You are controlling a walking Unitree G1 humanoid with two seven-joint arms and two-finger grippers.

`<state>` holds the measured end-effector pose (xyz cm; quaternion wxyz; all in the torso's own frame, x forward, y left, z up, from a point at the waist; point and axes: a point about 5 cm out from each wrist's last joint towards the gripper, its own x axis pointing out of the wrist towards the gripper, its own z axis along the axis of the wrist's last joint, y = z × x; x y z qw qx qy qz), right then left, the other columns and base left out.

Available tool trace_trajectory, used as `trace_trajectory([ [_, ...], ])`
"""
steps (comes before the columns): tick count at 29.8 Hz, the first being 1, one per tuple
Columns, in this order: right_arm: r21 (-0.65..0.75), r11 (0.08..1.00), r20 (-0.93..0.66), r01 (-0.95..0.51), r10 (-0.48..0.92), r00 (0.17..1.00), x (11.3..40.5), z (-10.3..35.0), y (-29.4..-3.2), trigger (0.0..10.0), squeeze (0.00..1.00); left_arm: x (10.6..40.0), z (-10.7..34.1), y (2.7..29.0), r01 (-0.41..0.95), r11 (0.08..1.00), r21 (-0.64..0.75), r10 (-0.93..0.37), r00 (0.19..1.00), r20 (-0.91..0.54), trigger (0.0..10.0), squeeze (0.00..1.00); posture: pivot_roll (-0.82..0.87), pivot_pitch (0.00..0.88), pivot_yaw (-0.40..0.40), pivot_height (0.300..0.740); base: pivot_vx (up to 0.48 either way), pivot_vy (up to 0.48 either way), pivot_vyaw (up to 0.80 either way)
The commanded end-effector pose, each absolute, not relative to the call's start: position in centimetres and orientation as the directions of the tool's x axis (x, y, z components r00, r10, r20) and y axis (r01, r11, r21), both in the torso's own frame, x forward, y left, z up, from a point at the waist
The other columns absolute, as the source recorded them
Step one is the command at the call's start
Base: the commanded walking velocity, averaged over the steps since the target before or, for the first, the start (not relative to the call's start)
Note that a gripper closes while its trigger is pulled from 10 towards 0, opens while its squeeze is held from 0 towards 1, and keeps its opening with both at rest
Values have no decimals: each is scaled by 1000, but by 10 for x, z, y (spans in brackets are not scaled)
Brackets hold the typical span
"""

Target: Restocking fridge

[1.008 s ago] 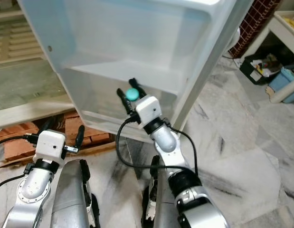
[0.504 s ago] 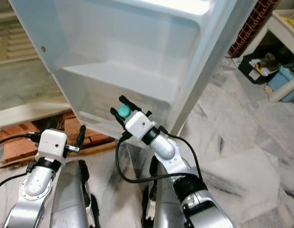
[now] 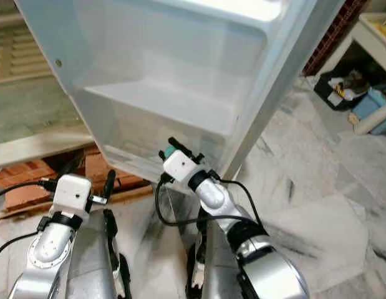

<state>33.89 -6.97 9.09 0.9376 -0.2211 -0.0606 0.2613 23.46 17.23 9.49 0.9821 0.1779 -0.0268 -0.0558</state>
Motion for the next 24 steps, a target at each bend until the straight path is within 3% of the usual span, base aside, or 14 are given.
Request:
trace_trajectory([
  [1, -385, 818, -135, -427, 408, 903, 336, 66, -94, 10000, 0, 230, 93, 169, 117, 928, 353, -132, 991, 19, 10000, 0, 162, 231, -87, 525, 0, 0, 0],
  [8, -293, 896, -185, -335, 290, 939, 343, 64, -122, 10000, 0, 233, 89, 165, 134, 928, 348, -147, 989, 10, 10000, 0, 147, 208, -81, 525, 0, 0, 0],
  [9, -283, 902, -186, -326, 282, 941, 343, 64, -124, 10000, 580, 234, 89, 165, 136, 927, 348, -148, 989, 9, 10000, 0, 146, 205, -80, 525, 0, 0, 0],
  [10, -274, 907, -189, -319, 275, 943, 343, 63, -126, 10000, 1000, 235, 89, 165, 138, 927, 349, -151, 989, 9, 10000, 0, 143, 200, -79, 525, 0, 0, 0],
  [24, -262, 917, -87, -300, 287, 954, 347, 81, -143, 10000, 1000, 243, 76, 173, 186, 916, 355, -178, 983, -56, 10000, 0, 116, 140, -73, 525, 0, 0, 0],
])
